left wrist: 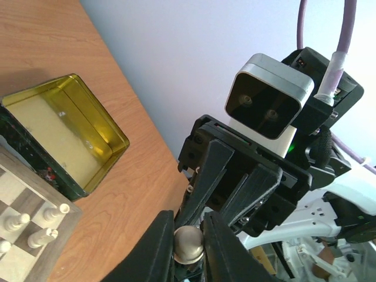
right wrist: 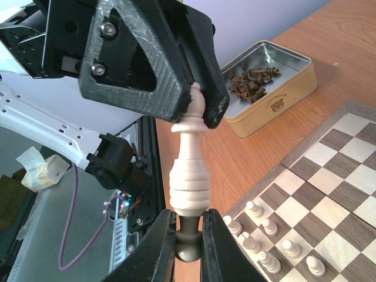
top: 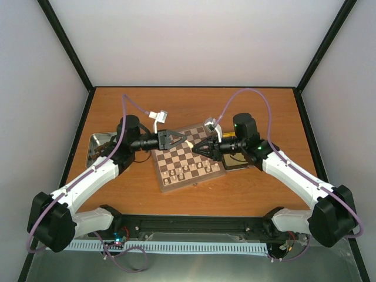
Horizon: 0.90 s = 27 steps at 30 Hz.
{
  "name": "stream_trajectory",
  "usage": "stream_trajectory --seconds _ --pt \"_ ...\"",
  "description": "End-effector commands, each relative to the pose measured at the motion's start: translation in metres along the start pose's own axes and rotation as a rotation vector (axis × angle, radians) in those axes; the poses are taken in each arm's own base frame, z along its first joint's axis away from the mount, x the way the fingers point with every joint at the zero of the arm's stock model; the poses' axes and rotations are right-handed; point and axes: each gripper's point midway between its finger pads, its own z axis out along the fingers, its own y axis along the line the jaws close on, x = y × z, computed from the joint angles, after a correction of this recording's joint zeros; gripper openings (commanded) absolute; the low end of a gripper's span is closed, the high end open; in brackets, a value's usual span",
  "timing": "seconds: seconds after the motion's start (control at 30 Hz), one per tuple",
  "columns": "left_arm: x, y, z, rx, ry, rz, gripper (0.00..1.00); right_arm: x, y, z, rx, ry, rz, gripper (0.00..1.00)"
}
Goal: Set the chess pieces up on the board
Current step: Pick up the chess piece from the storage box, then place the chess piece on the chessboard.
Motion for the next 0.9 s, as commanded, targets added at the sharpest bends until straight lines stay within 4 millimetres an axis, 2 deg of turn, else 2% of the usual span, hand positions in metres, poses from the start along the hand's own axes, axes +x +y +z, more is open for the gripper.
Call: stream_trajectory --seconds 0.0,0.1,0.2,0.37,0.47,0.6,0.77,0.87 --pt "0.006 -0.001 0.002 0.013 0.026 0.028 0.09 -0.019 0.003 0.001 0.003 -0.044 -0.045 0.03" --pt "0.004 0.001 0.001 -0.008 0.015 0.038 0.04 -0.017 -0.004 0.002 0.038 -0.039 -0.029 0.03" --pt "0.000 0.009 -0.002 -0.073 -0.012 0.085 0.04 -0.006 -0.024 0.001 0.137 -0.018 0.017 0.03" --pt "-0.012 0.040 -0.015 -0.305 -0.076 0.198 0.03 0.040 -0.084 -0.012 0.449 0.060 0.176 0.03" --pt "-0.009 0.055 -0.017 -0.397 -0.068 0.241 0.02 0.062 -0.106 -0.025 0.593 0.100 0.271 0.03" --pt "0.003 0.062 -0.002 -0.496 -0.043 0.329 0.02 0.070 -0.115 -0.042 0.708 0.095 0.330 0.03" --pt "0.031 0.065 0.027 -0.514 0.025 0.425 0.02 0.062 -0.124 -0.071 0.864 0.038 0.383 0.03" --pt "0.051 0.068 0.043 -0.526 0.055 0.507 0.01 0.065 -0.135 -0.087 0.948 0.018 0.452 0.03"
